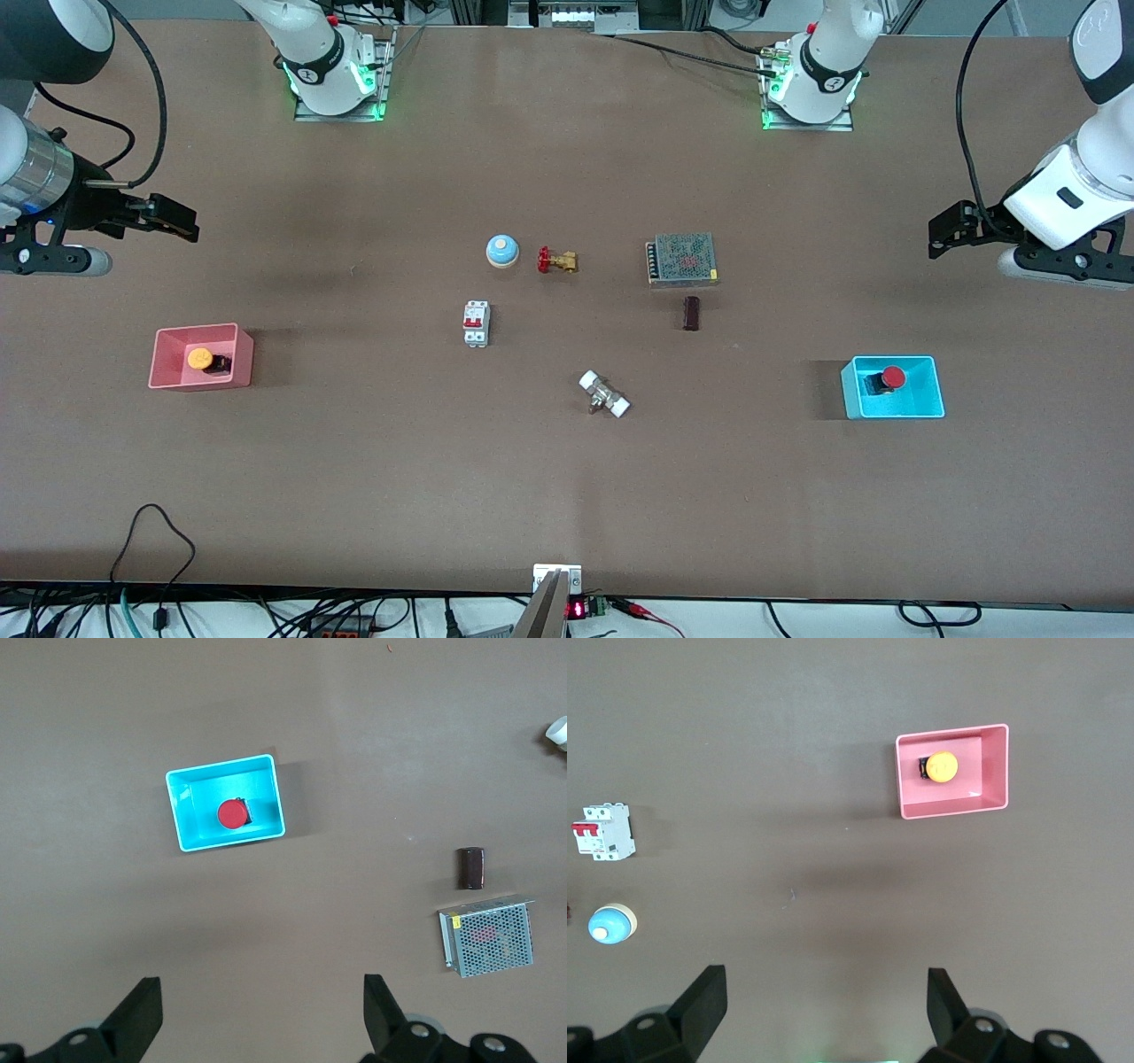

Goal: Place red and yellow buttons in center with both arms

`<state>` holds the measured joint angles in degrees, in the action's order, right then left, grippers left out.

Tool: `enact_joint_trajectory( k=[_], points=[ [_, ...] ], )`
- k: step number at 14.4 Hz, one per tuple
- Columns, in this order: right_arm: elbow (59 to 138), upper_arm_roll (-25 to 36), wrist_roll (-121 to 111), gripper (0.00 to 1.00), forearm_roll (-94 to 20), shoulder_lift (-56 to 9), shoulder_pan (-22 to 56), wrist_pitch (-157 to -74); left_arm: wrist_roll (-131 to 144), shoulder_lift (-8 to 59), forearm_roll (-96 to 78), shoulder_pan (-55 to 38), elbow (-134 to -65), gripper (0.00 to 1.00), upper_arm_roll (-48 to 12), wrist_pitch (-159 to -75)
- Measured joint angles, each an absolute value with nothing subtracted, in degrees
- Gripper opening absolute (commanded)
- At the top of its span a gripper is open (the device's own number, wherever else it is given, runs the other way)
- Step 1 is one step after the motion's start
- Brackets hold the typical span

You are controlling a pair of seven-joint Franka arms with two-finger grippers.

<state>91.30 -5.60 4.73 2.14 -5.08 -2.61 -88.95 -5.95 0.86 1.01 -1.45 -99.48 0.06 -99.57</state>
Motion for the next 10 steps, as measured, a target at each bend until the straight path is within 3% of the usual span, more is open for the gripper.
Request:
enact_joint_trajectory(
  k=[10],
  points=[
    [91.69,-5.16,4.73,1.00,2.14,-5.77,-2.95,-91.27,-5.95,0.97,1.01,-1.37,-99.47,1.00,0.09,-99.57]
  ],
)
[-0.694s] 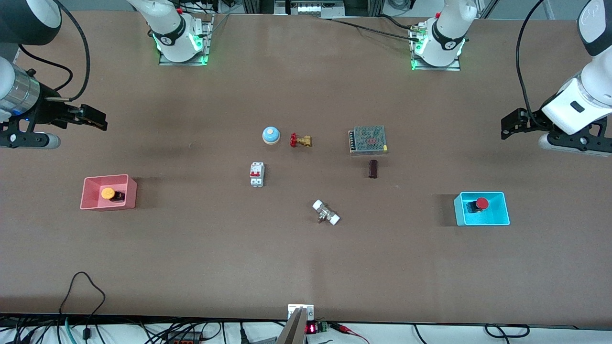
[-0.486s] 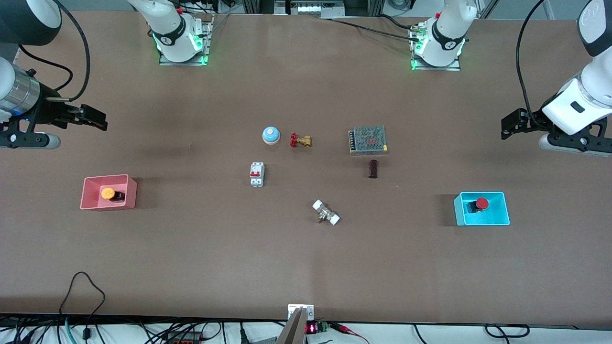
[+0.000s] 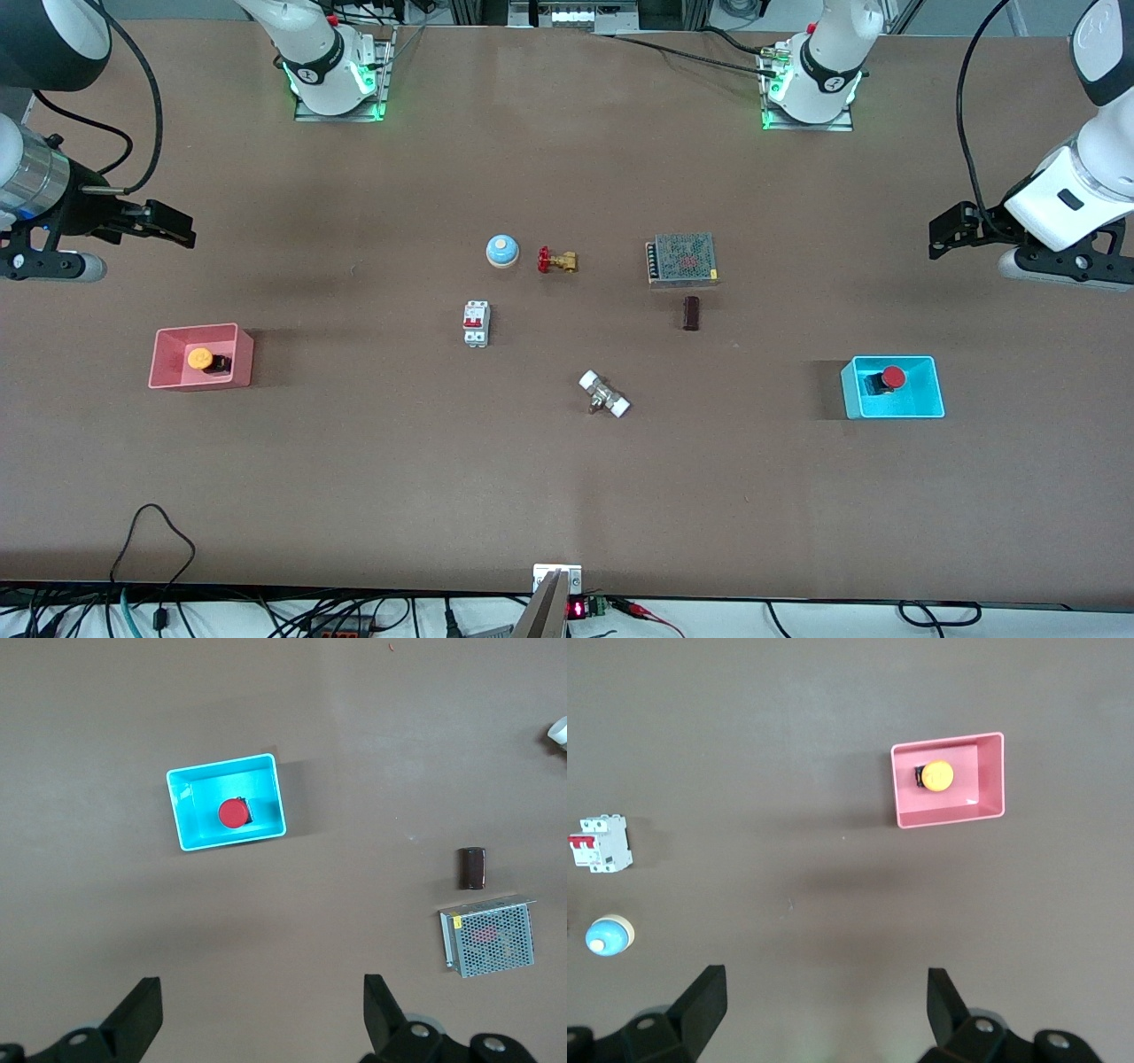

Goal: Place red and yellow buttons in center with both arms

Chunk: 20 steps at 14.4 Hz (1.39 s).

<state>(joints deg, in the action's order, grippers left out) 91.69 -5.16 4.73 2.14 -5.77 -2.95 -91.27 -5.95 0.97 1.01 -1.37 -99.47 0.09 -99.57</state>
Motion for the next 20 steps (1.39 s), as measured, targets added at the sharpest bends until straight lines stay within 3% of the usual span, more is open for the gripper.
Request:
enact_joint_trajectory(
  k=[4,9,15,20],
  points=[
    [95.60,-5.15,3.69,1.00,3.87,-6.48,-3.18,-95.44,-5.95,1.09,1.01,-1.36,-99.46,1.00,0.09,-99.57],
    [104.88,-4.37,-5.21,1.00,5.41,-8.01,-7.53,-111.69,-5.95,1.13,1.01,-1.34,-99.45,1.00,0.14,-99.57],
    [106.49,-3.60,-7.03,1.00,6.86,-17.73,-11.11,-125.47,-5.92,1.53,1.01,-1.30,-99.44,1.00,0.34,-99.54],
    [106.45,-3.55,-7.59,1.00,7.14,-23.92,-12.17,-132.75,-5.90,6.00,1.01,-0.89,-98.39,1.00,0.59,-99.56]
  ],
)
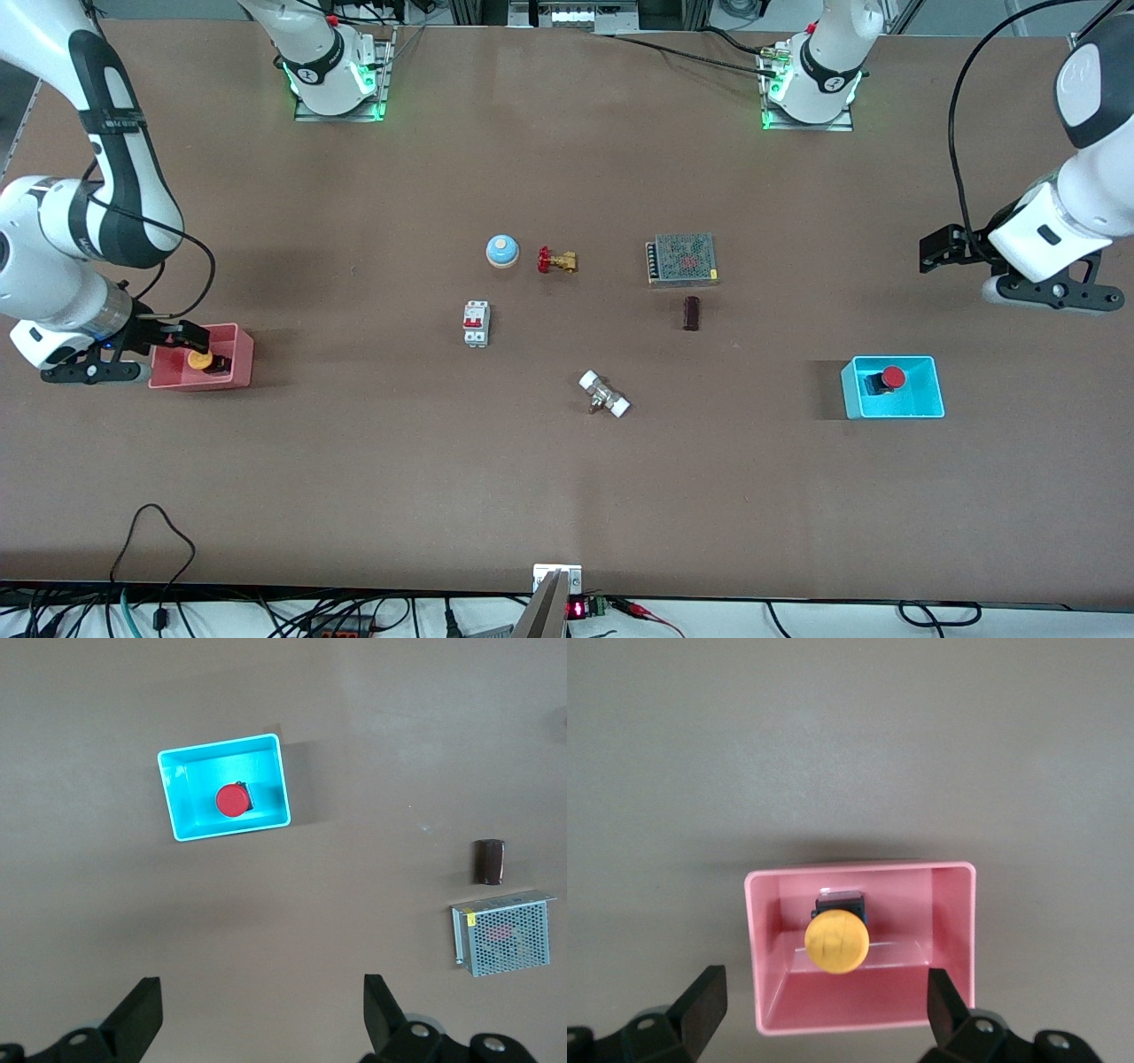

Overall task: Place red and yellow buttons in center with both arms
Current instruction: 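Grasp the yellow button with the right gripper while the left gripper grasps the red button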

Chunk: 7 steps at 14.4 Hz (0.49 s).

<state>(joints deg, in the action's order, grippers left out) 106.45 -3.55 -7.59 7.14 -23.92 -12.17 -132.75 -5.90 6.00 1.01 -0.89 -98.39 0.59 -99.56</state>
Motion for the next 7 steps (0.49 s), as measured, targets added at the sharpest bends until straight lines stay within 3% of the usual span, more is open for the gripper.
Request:
enact_joint_trajectory(
  k=[5,7],
  points=[
    [106.42,-3.55,-9.10,1.00,8.12,-27.11,-12.82,-136.72,-5.93,16.95,1.01,1.61,-91.43,1.00,0.68,-100.35],
    [106.41,-3.55,-9.29,1.00,8.14,-28.32,-13.01,-137.53,-5.93,21.98,1.01,2.53,-90.99,1.00,0.73,-105.60]
  ],
)
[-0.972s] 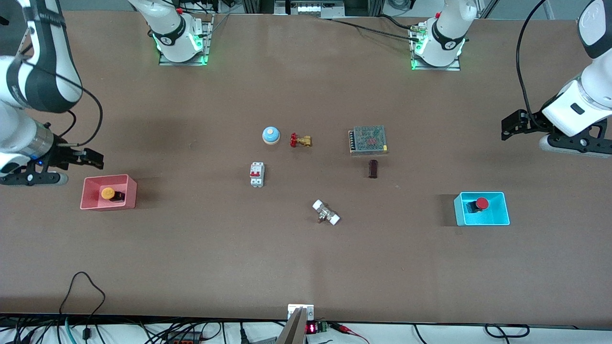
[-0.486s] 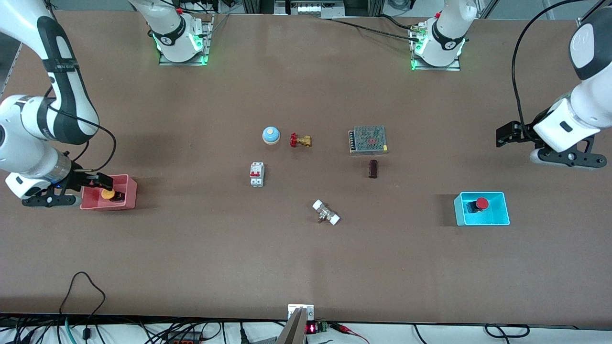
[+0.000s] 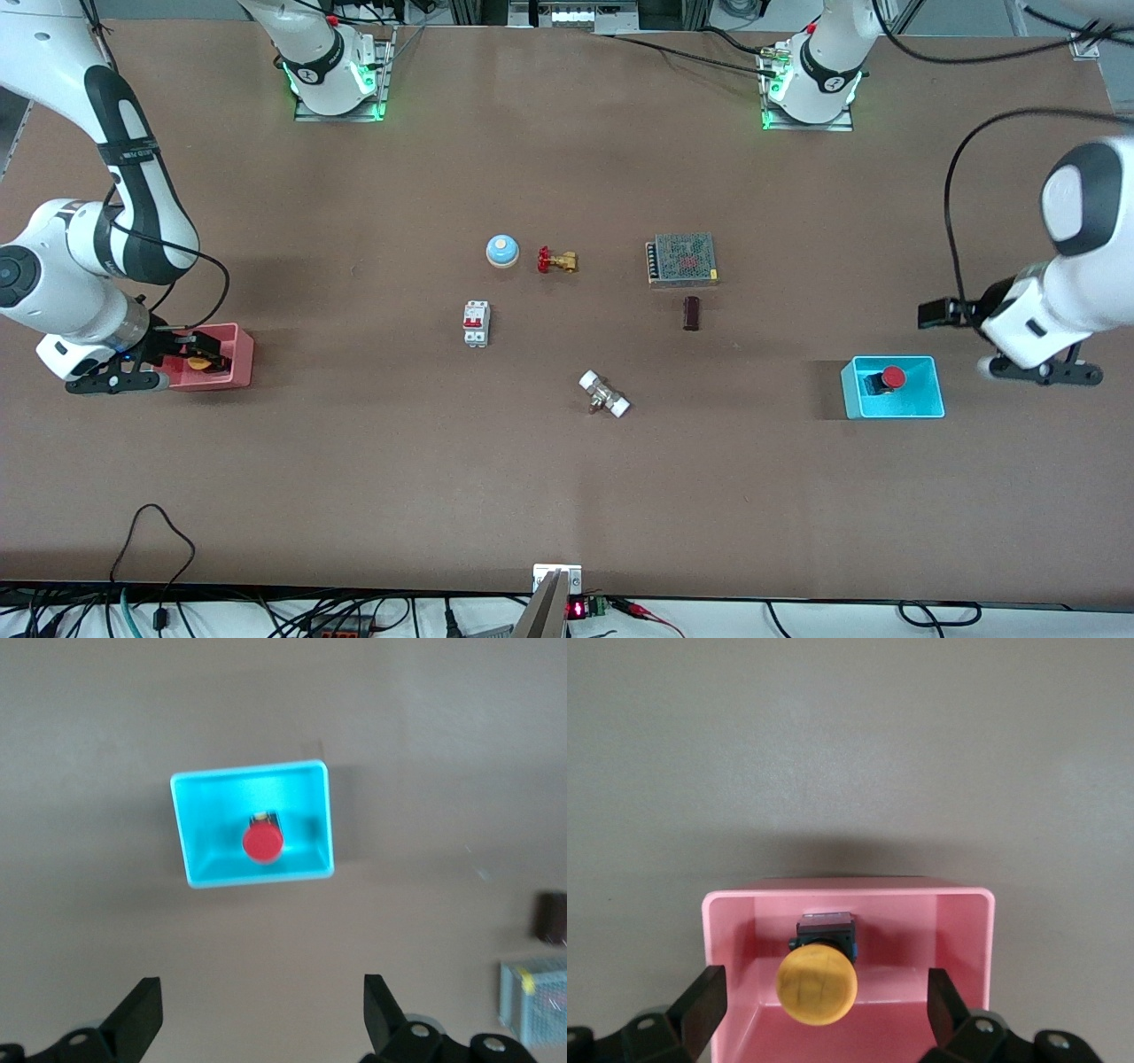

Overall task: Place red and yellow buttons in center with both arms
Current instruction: 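Grasp the yellow button with the right gripper while the left gripper grasps the red button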

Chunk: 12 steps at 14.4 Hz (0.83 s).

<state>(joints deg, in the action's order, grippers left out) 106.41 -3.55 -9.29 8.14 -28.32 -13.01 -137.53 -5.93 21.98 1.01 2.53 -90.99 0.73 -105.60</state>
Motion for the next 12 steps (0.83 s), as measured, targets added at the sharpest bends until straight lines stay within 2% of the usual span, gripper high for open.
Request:
enact_joint_trajectory(
  k=[5,9,10,12],
  points=[
    [106.41,-3.55,-9.32,1.00,8.14,-30.24,-13.04,-139.34,-5.91,30.94,1.01,3.34,-91.38,1.00,0.80,-117.11],
    [106.44,-3.55,-9.32,1.00,8.14,-31.73,-13.22,-141.04,-5.91,33.04,1.01,3.59,-98.23,1.00,0.81,-131.51],
    [106.44,-3.54,-9.32,0.98,8.15,-31.98,-13.31,-141.17,-5.91,33.14,1.01,3.62,-100.73,1.00,0.81,-135.21],
    [106.44,-3.54,-9.34,0.81,8.16,-32.12,-13.43,-141.19,-5.91,33.20,1.01,3.66,-104.76,0.99,0.81,-140.72]
  ],
)
